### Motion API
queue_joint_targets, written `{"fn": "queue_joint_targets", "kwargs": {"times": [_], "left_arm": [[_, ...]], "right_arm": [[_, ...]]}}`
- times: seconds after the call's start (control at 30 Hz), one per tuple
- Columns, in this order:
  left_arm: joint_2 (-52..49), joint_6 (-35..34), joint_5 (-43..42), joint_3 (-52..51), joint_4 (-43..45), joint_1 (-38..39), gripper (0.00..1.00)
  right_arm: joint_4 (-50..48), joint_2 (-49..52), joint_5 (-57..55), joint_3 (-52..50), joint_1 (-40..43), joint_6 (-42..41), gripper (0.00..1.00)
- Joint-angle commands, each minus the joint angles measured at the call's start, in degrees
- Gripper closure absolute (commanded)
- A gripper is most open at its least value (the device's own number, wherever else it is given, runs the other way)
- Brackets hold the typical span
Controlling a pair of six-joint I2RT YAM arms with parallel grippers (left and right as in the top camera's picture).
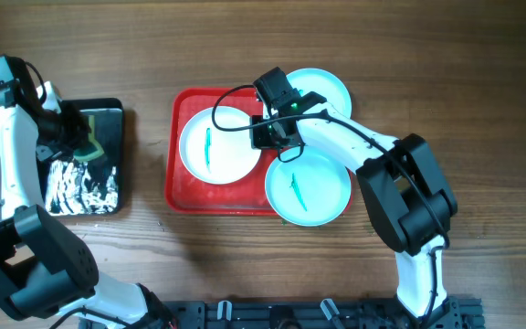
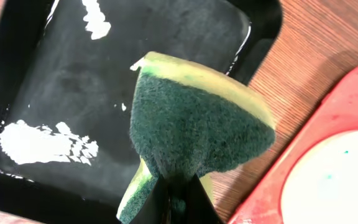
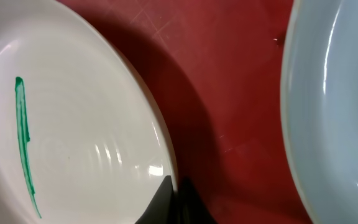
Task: Clean dirty plates on tray and stack at the side
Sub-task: 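Scrub the white plate with the sponge while right gripper holds rim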
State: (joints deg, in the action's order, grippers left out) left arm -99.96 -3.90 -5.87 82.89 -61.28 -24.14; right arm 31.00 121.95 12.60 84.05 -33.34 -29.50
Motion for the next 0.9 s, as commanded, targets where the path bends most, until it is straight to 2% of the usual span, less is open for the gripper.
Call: {"fn": "queue_joint_targets", "kwargs": {"times": [0.0, 0.2, 0.43, 0.87], "left_arm": [[-0.5, 2.4, -3.0, 0.7, -0.1, 1.4, 0.96], [-0.6, 3.4, -12.1, 0.6, 2.1, 10.7, 0.96], [-4.3, -3.1, -9.5, -1.6, 9.9, 23.3, 0.96], [-17.1, -4.3, -6.1, -1.7, 10.8, 33.4, 0.96]], "right_arm": [[-0.1, 1.5, 2.3, 1.4, 0.1, 1.0, 0.96], [0.5, 1.5, 5.6, 1.4, 1.6, 2.7, 0.96], [1.1, 1.5, 6.3, 1.4, 1.9, 3.0, 0.96], [0.9, 1.5, 6.3, 1.4, 1.9, 3.1, 0.96]]}}
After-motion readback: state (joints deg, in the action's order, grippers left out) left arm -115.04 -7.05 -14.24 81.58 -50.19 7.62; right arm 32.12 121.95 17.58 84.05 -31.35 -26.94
